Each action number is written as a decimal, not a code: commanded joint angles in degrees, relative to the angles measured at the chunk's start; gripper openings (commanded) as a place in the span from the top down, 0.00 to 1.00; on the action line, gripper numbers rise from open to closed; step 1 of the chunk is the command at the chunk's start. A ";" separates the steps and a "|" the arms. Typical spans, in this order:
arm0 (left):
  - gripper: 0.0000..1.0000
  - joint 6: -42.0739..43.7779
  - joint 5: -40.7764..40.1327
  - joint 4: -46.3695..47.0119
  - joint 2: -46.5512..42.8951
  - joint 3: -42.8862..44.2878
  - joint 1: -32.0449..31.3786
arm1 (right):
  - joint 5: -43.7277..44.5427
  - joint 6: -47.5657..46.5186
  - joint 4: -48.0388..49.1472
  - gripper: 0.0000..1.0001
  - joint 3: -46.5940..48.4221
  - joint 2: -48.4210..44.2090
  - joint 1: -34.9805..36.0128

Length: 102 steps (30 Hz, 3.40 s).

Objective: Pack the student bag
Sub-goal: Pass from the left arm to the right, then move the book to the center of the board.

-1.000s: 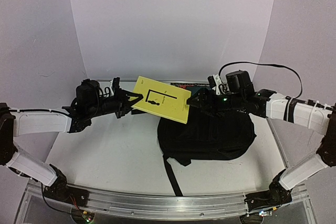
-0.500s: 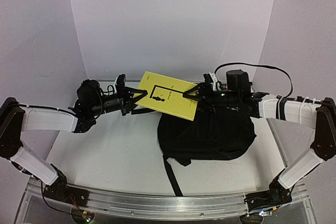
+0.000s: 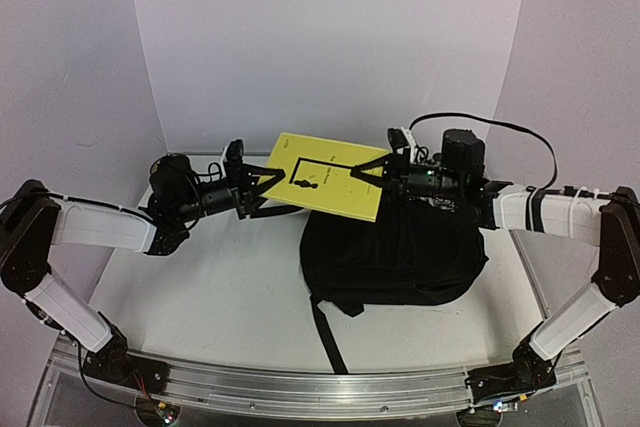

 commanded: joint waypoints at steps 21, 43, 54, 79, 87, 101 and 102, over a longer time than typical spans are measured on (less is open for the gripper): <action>0.09 21.04 -12.93 -29.91 7.84 7.44 -4.94 | 1.05 -1.54 -4.56 1.00 -8.56 -15.78 -18.13; 1.00 32.79 -26.99 -59.92 15.43 23.03 -10.77 | 1.33 -10.38 -17.86 1.00 -6.67 -19.25 -18.54; 1.00 42.81 -37.01 -79.91 -1.74 16.06 1.54 | -0.26 -14.14 -22.60 1.00 -5.09 -19.35 -17.98; 0.23 55.86 -36.17 -90.30 -8.62 28.48 15.76 | 9.03 -27.56 -33.63 1.00 -2.97 -17.48 -9.01; 0.14 50.48 -32.81 -90.60 -7.90 29.34 -2.05 | 11.72 -29.49 -36.25 1.00 -4.15 -18.85 -9.02; 0.20 50.46 -43.76 -101.81 14.24 43.84 -21.71 | 13.76 -31.90 -39.82 1.00 -5.53 -21.73 -9.01; 0.21 50.54 -44.82 -103.21 15.44 44.98 -22.03 | 13.67 -31.91 -39.77 1.00 -5.54 -21.81 -9.02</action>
